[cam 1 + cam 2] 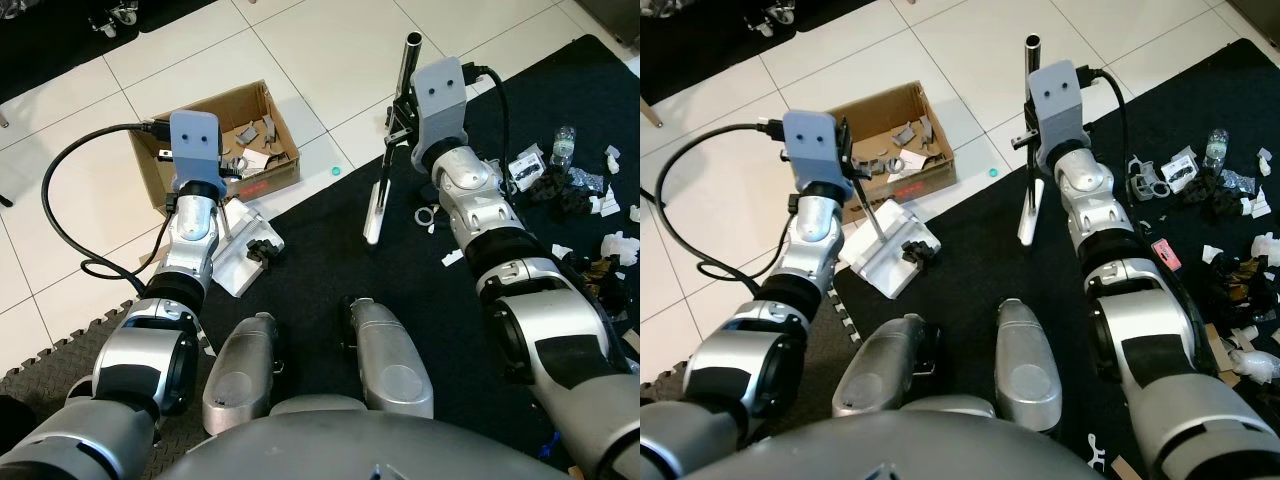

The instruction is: Sweep floor

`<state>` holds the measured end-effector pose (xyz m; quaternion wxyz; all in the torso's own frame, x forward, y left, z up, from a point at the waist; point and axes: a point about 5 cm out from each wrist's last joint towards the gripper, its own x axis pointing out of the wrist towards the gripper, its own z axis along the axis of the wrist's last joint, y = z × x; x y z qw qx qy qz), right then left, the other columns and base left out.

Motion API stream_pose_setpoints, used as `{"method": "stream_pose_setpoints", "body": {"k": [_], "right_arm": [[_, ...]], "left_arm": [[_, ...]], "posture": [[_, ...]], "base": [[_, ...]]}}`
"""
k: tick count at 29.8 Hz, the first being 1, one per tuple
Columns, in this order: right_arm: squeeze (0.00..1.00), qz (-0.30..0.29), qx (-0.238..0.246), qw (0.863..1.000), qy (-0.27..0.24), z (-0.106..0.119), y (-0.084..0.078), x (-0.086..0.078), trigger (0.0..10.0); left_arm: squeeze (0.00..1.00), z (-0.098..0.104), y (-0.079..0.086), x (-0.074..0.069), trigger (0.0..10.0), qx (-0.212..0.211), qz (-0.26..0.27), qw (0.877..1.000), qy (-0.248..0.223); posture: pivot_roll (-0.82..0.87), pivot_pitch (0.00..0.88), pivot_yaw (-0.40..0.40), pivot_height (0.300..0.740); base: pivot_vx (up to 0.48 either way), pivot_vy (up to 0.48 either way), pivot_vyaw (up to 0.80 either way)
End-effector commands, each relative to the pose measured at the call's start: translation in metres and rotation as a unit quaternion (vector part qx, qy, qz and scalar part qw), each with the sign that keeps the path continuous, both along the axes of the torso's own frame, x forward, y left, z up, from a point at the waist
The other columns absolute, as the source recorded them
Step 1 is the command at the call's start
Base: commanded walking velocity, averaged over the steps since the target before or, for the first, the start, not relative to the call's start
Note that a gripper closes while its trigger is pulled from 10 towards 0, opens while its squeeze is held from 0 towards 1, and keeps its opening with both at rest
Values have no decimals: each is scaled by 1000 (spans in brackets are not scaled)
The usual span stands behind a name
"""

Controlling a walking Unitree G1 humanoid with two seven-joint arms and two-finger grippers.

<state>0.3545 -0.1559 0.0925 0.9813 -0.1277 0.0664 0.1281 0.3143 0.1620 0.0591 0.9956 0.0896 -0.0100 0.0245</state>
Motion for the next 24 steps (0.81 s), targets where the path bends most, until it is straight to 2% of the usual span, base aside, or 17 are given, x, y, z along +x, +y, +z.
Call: {"method": "stream_pose_setpoints", "body": {"k": [1,13,24], "right_arm": [[0,6,3,1000,-25,10,3,4,10000],[0,13,2,1000,-24,9,4,5,10000],[0,16,2,1000,-23,8,6,6,10000]], "left_arm": [[0,17,7,8,10000,20,-1,999,-38],[0,36,8,14,10000,33,-3,997,-75],[0,57,20,21,10000,63,10,992,-110]], "posture": [[-49,93,8,740],[-48,87,7,740],[-45,86,7,740]], "base": [[0,0,0],[0,0,0],[0,0,0]]}}
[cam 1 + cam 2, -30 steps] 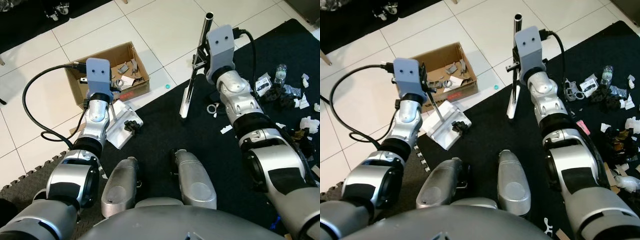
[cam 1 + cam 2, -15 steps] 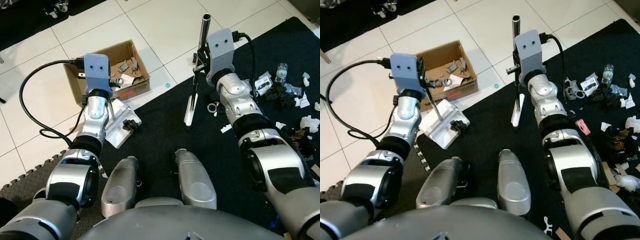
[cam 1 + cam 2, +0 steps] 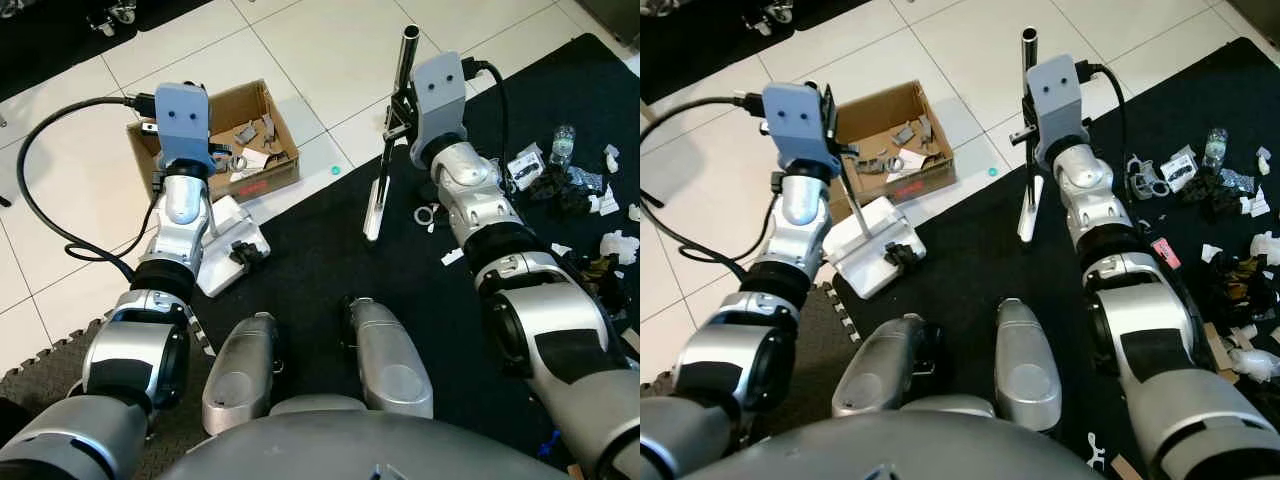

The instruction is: Sweep floor

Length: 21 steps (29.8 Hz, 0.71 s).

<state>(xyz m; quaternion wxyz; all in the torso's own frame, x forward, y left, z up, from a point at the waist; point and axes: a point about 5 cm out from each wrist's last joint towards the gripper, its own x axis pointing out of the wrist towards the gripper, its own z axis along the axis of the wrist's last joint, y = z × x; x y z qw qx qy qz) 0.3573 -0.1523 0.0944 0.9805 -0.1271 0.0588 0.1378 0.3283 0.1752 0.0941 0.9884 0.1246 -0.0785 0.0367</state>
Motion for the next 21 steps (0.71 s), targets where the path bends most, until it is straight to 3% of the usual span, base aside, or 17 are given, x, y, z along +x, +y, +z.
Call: {"method": "stream_pose_setpoints", "body": {"k": [1,12,21], "right_arm": [[0,6,0,1000,-17,6,2,3,10000],[0,5,2,1000,-16,5,2,2,10000],[0,4,1,1000,-15,3,1,2,10000]], "left_arm": [[0,24,8,8,10000,32,4,998,-46],[0,30,11,11,10000,44,4,998,-52],[0,19,15,10,10000,-31,24,999,-21]], "posture": [[-45,86,7,740],[-47,90,11,740],[-49,94,10,740]], "base": [[0,0,0],[0,0,0],[0,0,0]]}}
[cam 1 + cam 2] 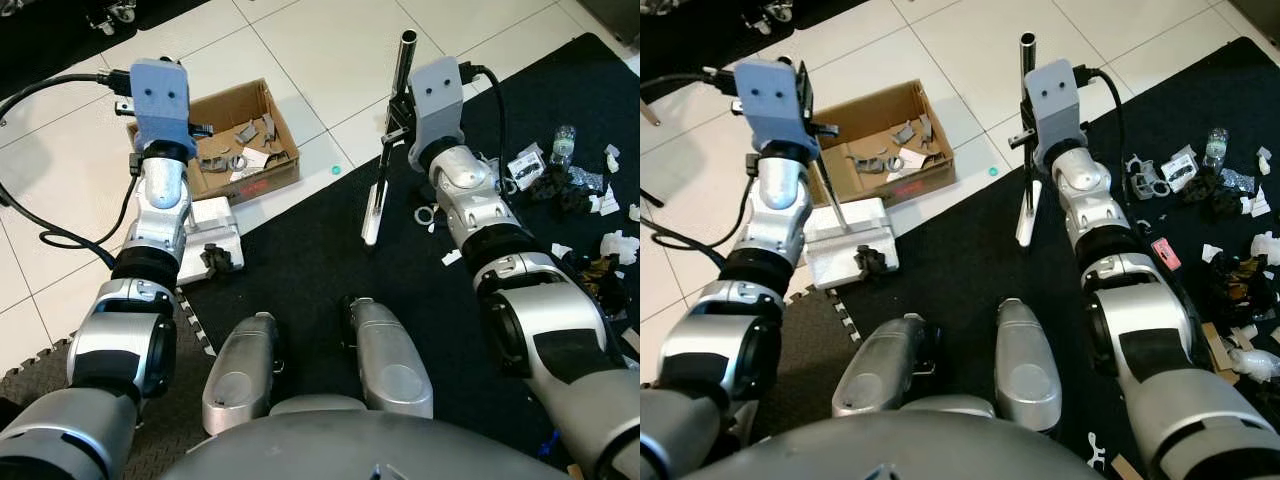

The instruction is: Sweep floor

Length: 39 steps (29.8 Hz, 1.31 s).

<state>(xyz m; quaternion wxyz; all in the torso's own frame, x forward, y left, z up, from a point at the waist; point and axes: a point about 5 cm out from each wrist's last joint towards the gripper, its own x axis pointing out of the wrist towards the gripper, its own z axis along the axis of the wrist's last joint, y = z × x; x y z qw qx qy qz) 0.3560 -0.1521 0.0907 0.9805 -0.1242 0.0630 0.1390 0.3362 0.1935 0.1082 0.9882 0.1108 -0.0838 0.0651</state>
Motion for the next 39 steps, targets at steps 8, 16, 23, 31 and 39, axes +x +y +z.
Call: {"method": "stream_pose_setpoints", "body": {"k": [8,16,23,31,39], "right_arm": [[0,4,-2,1000,-18,7,1,4,10000],[0,4,-3,1000,-18,7,1,4,10000],[0,5,-3,1000,-17,6,1,3,10000],[0,7,-5,1000,-15,6,1,3,10000],[0,9,-7,1000,-14,5,2,3,10000]], "left_arm": [[0,9,4,4,10000,-54,12,998,-12],[0,17,13,8,10000,-93,21,995,-20],[0,28,16,11,10000,-113,19,993,-38],[0,46,19,16,10000,-127,13,990,-63],[0,60,21,19,10000,-133,8,988,-82]], "posture": [[-47,91,7,740],[-46,90,7,740],[-46,90,7,740],[-45,88,4,740],[-45,88,4,740]], "base": [[0,0,0],[0,0,0],[0,0,0],[0,0,0],[0,0,0]]}}
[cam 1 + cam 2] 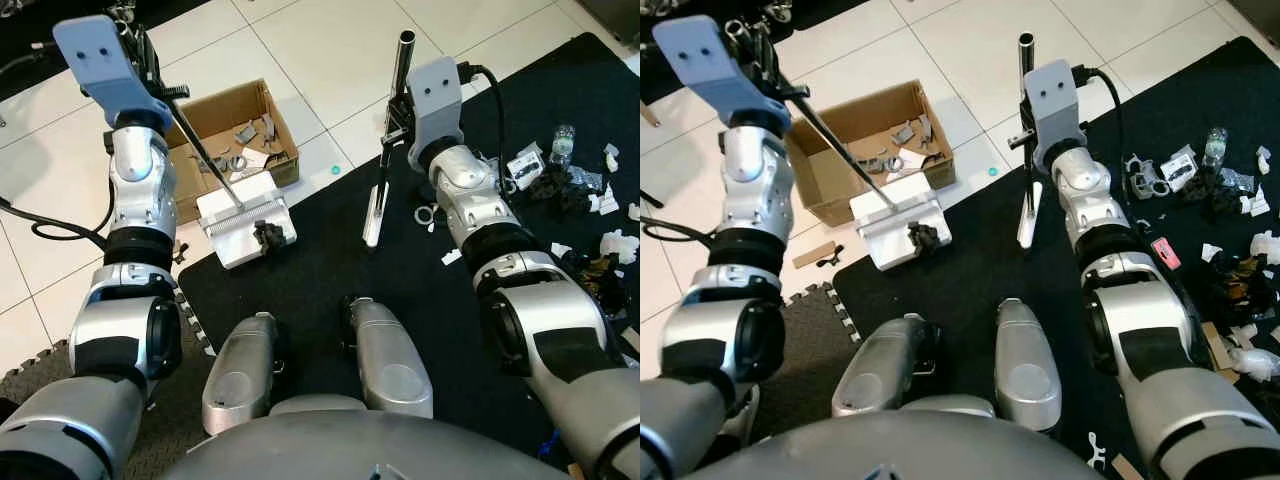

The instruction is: Sweep floor

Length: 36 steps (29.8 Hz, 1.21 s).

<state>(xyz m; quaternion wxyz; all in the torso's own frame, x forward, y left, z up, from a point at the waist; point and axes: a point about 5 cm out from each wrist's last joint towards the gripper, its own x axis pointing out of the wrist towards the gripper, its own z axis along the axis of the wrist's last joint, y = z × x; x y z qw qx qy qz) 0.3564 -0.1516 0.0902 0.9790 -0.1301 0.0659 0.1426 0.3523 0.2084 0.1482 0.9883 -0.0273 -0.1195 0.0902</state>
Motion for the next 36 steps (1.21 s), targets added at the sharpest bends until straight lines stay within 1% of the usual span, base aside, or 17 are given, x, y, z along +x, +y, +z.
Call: {"method": "stream_pose_setpoints", "body": {"k": [1,5,10,13,15,16,21,22,26,29,30,32,36], "right_arm": [[0,5,-1,1000,-17,6,1,3,10000],[0,6,-1,1000,-17,6,2,3,10000],[0,6,-2,1000,-17,6,1,3,10000],[0,6,-3,1000,-17,6,1,3,10000],[0,6,-4,1000,-16,6,1,3,10000],[0,7,-4,1000,-17,6,1,3,10000],[0,9,-5,1000,-17,7,2,4,10000],[0,9,-5,1000,-17,7,2,4,10000],[0,10,-5,1000,-17,7,2,4,10000],[0,10,-5,1000,-16,7,2,4,10000],[0,10,-6,1000,-16,6,1,4,10000],[0,10,-6,1000,-16,6,1,4,10000],[0,9,-6,1000,-15,6,1,3,10000]], "left_arm": [[0,20,6,3,10000,3,3,999,-35],[0,21,5,3,10000,2,2,999,-36],[0,10,3,0,10000,1,-7,1000,-19],[0,9,2,-1,10000,1,-14,1000,-18],[0,9,0,-2,10000,-3,-24,999,-24],[0,10,-4,-2,10000,-5,-40,999,-26],[0,9,-9,-3,10000,-7,-56,998,-24],[0,8,-13,-3,10000,-11,-73,997,-21],[0,7,-16,-4,10000,-14,-85,996,-20],[0,6,-17,-5,10000,-20,-92,995,-19],[0,6,-18,-5,10000,-32,-99,994,-20],[0,6,-18,-5,10000,-32,-99,994,-20],[0,7,-19,-6,10000,-49,-110,993,-20]], "posture": [[-45,88,4,740],[-47,86,4,740],[-49,85,5,740],[-49,84,2,740],[-49,84,2,740],[-48,83,0,740],[-46,81,-1,740],[-46,79,-1,740],[-46,79,-1,740],[-47,79,-1,740],[-47,79,-1,740],[-47,79,-1,740],[-48,81,0,740]], "base": [[0,0,0],[0,0,0],[0,0,0],[0,0,0],[0,0,0],[0,0,0],[0,0,0],[0,0,0],[0,0,0],[0,0,0],[0,0,0],[0,0,0],[0,0,0]]}}
